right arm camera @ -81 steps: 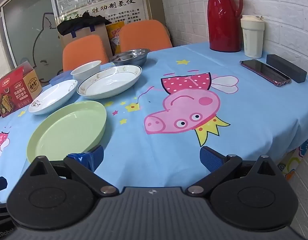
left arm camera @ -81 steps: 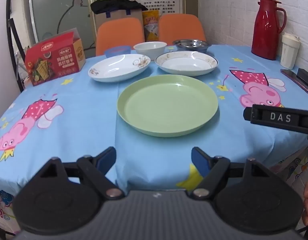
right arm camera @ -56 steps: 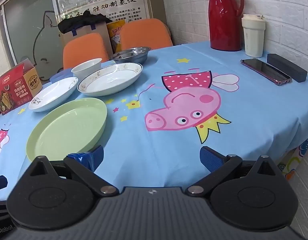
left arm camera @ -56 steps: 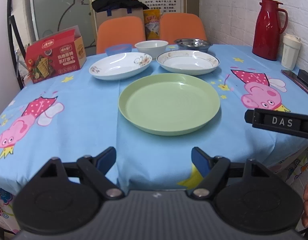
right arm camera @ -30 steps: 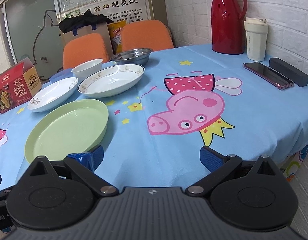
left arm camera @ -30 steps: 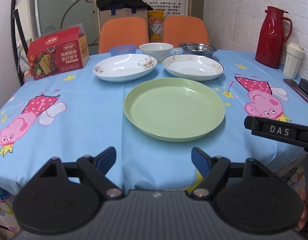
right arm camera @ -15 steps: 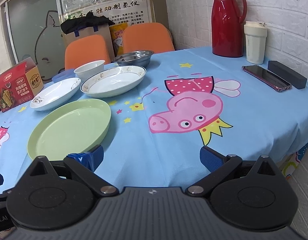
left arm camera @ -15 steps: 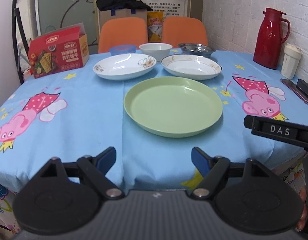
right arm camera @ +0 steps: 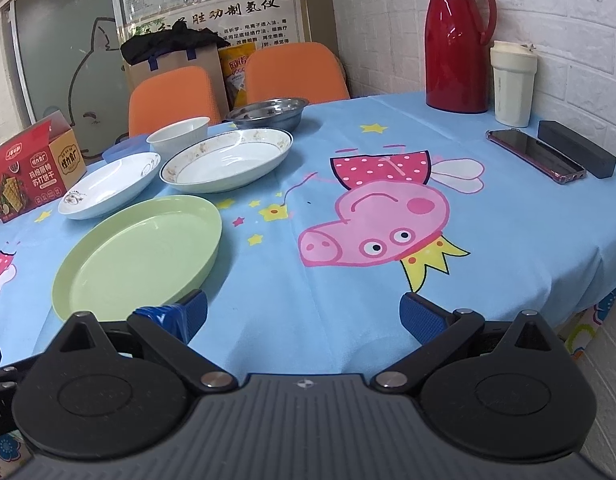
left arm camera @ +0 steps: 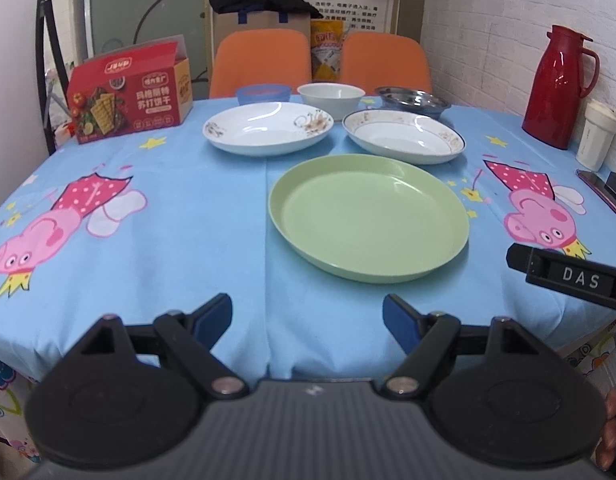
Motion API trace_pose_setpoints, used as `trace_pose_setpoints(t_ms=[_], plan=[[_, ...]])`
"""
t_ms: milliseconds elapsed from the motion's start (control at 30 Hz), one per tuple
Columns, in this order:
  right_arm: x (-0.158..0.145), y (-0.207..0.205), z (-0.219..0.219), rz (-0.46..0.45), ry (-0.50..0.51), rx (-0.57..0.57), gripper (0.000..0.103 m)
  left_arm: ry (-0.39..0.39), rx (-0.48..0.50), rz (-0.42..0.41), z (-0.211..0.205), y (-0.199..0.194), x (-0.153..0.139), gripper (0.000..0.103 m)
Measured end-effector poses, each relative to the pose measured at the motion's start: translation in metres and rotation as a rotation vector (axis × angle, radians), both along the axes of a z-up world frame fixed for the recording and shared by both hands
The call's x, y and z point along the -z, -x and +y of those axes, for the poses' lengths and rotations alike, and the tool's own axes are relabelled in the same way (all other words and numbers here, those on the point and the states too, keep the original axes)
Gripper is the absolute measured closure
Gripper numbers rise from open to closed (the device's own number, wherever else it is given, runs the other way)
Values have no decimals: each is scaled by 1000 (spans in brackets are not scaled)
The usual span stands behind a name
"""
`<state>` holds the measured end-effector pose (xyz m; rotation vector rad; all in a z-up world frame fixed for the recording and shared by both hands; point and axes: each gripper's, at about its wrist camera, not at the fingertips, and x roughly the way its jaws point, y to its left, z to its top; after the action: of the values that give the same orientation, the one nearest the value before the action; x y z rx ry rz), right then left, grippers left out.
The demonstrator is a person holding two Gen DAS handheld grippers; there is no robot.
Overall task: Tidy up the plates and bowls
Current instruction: 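Move the left tool toward the light-green plastic plate's rim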
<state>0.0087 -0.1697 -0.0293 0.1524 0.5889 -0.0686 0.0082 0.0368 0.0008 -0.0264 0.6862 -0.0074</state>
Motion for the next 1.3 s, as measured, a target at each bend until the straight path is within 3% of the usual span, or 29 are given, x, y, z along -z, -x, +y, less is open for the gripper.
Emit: trace_pose_setpoints(t_ms=[1300], plan=[[-13, -31, 18, 24, 34, -46, 13, 2, -45, 44, 14, -44, -8, 25]])
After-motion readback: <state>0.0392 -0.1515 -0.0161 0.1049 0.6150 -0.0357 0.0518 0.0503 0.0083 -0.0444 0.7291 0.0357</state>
